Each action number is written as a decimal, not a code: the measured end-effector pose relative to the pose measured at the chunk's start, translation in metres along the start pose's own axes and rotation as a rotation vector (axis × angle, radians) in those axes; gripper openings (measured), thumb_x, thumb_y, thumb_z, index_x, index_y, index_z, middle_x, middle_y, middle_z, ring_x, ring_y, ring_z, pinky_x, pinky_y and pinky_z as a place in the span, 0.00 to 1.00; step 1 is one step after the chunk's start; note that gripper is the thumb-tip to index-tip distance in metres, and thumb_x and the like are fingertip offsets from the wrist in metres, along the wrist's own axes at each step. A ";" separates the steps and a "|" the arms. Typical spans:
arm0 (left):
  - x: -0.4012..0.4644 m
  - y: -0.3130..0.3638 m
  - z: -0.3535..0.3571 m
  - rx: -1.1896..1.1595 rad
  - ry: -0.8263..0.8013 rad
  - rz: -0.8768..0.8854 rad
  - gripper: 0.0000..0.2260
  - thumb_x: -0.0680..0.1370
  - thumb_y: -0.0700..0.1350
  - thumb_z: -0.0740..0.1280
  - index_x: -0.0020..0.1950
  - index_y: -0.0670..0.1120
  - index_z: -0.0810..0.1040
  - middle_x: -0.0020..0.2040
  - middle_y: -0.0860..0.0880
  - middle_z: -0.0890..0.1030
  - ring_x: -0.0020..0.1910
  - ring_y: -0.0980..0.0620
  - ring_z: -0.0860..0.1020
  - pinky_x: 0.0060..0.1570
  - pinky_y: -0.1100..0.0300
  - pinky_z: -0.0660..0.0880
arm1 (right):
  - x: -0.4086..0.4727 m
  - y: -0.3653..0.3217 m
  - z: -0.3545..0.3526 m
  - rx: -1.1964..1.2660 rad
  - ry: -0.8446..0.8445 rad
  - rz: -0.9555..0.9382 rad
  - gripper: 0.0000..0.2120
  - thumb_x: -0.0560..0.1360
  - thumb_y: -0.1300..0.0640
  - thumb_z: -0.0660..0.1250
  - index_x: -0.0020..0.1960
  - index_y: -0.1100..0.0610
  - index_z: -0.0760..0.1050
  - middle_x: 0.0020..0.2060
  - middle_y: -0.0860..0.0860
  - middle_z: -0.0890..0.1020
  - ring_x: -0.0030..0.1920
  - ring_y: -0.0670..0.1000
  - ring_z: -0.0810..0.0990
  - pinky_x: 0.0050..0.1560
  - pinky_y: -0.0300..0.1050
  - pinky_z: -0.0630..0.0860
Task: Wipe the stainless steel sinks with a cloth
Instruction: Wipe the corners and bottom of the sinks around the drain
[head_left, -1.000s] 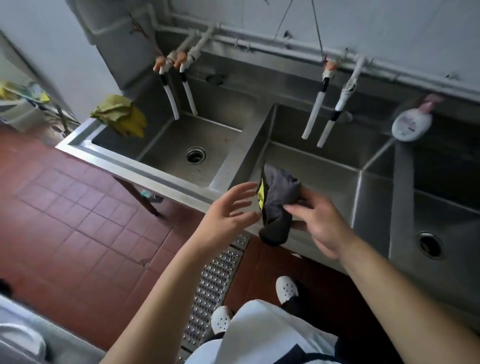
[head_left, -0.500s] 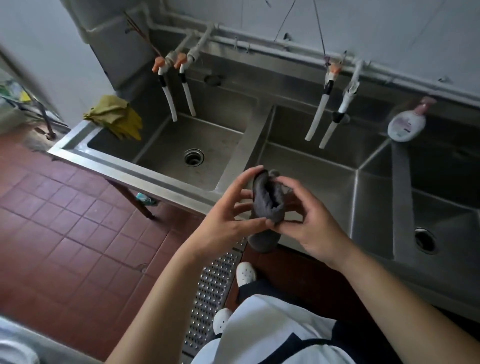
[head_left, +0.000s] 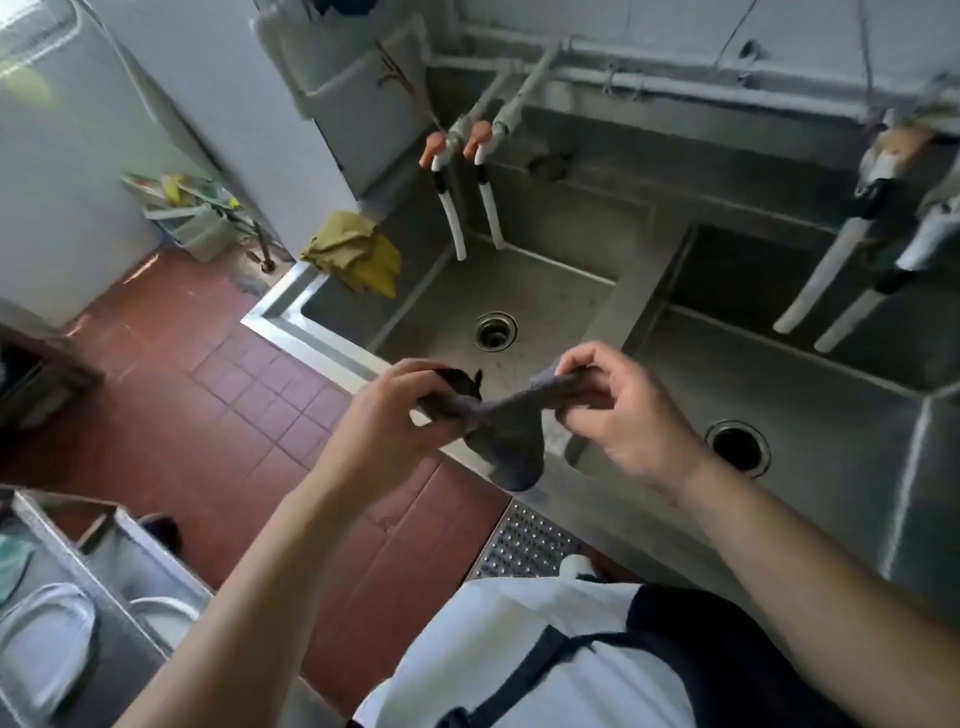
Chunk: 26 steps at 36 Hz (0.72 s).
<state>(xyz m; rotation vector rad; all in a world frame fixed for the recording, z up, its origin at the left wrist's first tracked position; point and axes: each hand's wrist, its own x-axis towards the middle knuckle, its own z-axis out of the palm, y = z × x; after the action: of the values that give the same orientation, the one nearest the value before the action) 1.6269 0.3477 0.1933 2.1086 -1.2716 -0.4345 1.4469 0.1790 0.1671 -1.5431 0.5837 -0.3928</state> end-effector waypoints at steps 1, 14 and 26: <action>0.004 -0.007 0.000 0.084 0.058 0.006 0.08 0.71 0.45 0.78 0.42 0.51 0.78 0.62 0.53 0.79 0.54 0.54 0.79 0.53 0.59 0.77 | 0.008 0.003 -0.005 -0.057 0.028 -0.015 0.14 0.71 0.72 0.71 0.48 0.55 0.75 0.41 0.49 0.84 0.41 0.42 0.81 0.45 0.36 0.74; 0.074 -0.069 -0.006 -0.072 -0.207 -0.013 0.19 0.72 0.43 0.77 0.49 0.63 0.73 0.41 0.64 0.81 0.40 0.64 0.79 0.38 0.69 0.73 | 0.059 0.010 -0.006 -0.572 0.136 -0.075 0.06 0.73 0.55 0.69 0.45 0.47 0.73 0.43 0.44 0.81 0.47 0.52 0.80 0.52 0.58 0.76; 0.152 -0.121 -0.014 -0.364 -0.314 0.156 0.13 0.71 0.36 0.74 0.51 0.51 0.84 0.42 0.50 0.84 0.41 0.51 0.83 0.41 0.53 0.79 | 0.062 -0.006 0.038 -0.700 0.499 0.088 0.13 0.74 0.59 0.71 0.54 0.43 0.78 0.45 0.42 0.85 0.47 0.44 0.82 0.48 0.49 0.80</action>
<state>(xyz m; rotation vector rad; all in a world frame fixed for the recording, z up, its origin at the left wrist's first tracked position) 1.7887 0.2596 0.1299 1.6674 -1.3953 -0.8818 1.5195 0.1739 0.1637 -2.0847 1.2715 -0.5452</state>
